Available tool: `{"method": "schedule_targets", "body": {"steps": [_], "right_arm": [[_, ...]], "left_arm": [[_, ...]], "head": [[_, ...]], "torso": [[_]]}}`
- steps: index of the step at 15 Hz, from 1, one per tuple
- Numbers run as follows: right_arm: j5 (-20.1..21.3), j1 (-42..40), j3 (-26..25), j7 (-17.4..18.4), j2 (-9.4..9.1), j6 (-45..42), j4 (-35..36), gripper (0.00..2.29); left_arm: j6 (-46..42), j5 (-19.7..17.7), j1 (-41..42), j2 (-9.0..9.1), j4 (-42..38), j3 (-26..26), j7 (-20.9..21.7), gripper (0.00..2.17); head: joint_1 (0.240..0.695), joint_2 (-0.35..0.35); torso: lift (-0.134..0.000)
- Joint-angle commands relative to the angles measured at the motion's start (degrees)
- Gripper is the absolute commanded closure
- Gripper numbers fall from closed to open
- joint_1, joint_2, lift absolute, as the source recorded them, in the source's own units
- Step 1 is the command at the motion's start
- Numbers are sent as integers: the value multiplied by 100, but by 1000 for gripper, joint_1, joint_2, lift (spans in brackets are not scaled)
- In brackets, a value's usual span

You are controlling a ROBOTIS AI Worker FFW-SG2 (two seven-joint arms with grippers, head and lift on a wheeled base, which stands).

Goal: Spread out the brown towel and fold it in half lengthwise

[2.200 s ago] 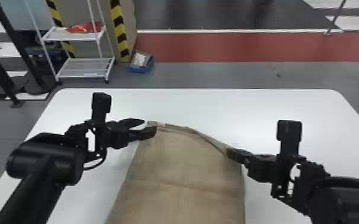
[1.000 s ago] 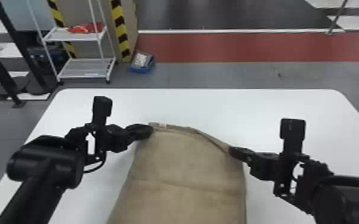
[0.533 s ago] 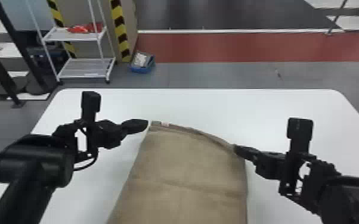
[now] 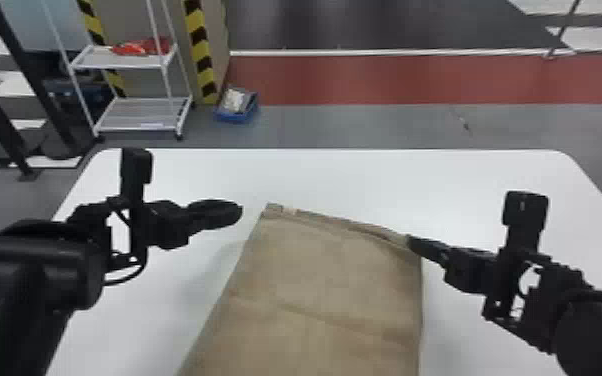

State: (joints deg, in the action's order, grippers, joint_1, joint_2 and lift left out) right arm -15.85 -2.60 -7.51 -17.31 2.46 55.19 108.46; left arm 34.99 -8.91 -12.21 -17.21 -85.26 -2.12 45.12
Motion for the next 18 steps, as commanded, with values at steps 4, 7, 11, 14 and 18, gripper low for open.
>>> {"method": "schedule_targets", "body": {"steps": [4, 7, 11, 14, 18], "right_arm": [[3, -56, 83, 0, -9, -3, 0, 1150], [3, -135, 92, -9, -9, -3, 79, 1150], [12, -144, 109, -9, -9, -3, 105, 1150], [12, -153, 100, -9, -9, -3, 114, 1150], [-6, -188, 57, -9, -9, 15, 132, 1150]], "left_arm": [[-127, 320, -246, 324, 369, -605, -355, 336], [-286, 399, -422, 376, 686, -693, -601, 336], [-461, 399, -659, 438, 1108, -763, -751, 414], [-532, 417, -774, 491, 1310, -851, -856, 515], [-514, 504, -818, 482, 1406, -878, -830, 680]], "head": [[695, -20], [695, -34], [695, -31], [695, -30], [695, -36]], "torso": [[-123], [-123], [-123], [-123], [-123]]}}
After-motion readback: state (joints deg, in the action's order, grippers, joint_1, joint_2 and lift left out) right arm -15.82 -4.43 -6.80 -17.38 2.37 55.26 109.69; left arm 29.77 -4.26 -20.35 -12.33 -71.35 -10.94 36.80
